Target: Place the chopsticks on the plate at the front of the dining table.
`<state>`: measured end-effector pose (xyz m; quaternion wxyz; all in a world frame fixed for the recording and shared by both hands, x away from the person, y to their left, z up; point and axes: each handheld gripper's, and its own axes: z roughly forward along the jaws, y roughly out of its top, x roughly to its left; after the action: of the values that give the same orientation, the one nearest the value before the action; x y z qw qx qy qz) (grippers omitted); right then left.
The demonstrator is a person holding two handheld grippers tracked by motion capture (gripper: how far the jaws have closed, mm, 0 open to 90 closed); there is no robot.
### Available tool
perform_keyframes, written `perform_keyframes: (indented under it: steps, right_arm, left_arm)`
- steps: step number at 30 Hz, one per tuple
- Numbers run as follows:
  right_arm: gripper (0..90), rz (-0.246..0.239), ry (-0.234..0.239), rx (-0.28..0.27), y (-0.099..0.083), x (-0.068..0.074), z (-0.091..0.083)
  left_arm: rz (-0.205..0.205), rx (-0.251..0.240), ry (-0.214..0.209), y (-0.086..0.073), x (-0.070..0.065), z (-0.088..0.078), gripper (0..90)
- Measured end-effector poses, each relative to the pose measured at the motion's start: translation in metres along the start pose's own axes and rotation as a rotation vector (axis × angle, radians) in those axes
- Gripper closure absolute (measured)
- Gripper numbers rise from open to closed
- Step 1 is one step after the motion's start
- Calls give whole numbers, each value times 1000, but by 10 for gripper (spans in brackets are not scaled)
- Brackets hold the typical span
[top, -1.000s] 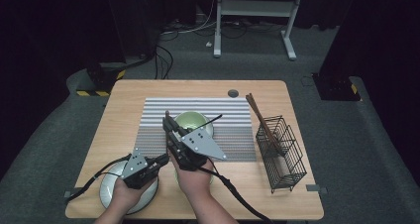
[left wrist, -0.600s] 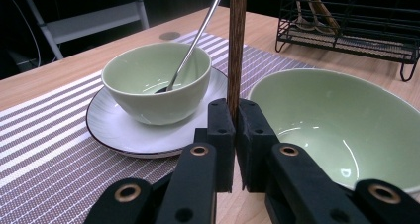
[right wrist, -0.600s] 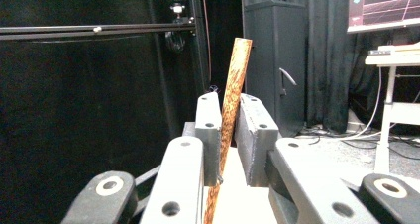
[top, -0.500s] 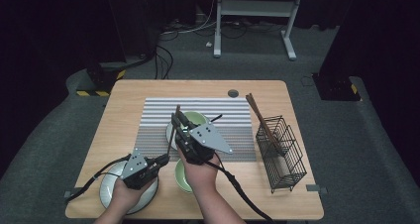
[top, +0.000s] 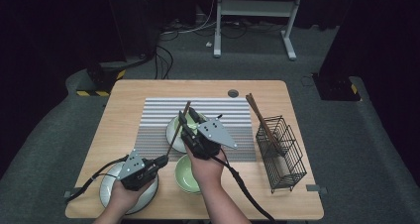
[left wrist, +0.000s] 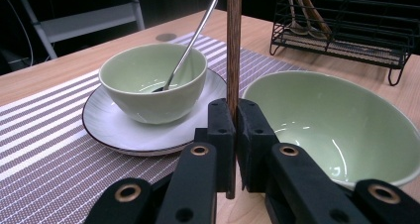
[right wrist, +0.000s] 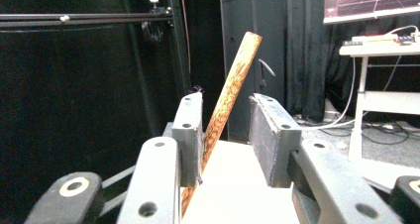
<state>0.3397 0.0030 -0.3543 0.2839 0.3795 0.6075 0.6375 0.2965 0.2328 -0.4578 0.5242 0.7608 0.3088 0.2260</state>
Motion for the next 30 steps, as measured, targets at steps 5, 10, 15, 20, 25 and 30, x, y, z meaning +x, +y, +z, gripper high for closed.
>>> perform_keyframes:
  steps: [5, 10, 15, 20, 25, 30]
  right_arm:
    - [631, -5, -27, 11, -3, -6, 3]
    - [615, -3, -46, 23, -7, -13, 5]
    - [591, 9, -64, 37, -10, -21, 6]
    - [566, 20, -83, 50, -14, -28, 8]
    - [558, 33, -93, 61, -19, -34, 8]
    - [554, 44, -100, 71, -24, -39, 9]
  left_arm:
    - [-14, 2, -15, 0, 1, -2, 852]
    - [-16, -3, -24, 1, 1, -5, 852]
    - [-26, -12, -34, 2, 0, -7, 851]
    - [-33, -18, -34, 3, 0, -9, 851]
    - [-37, -24, -36, 4, -1, -10, 849]
    - [-39, -24, -41, 4, -1, -11, 848]
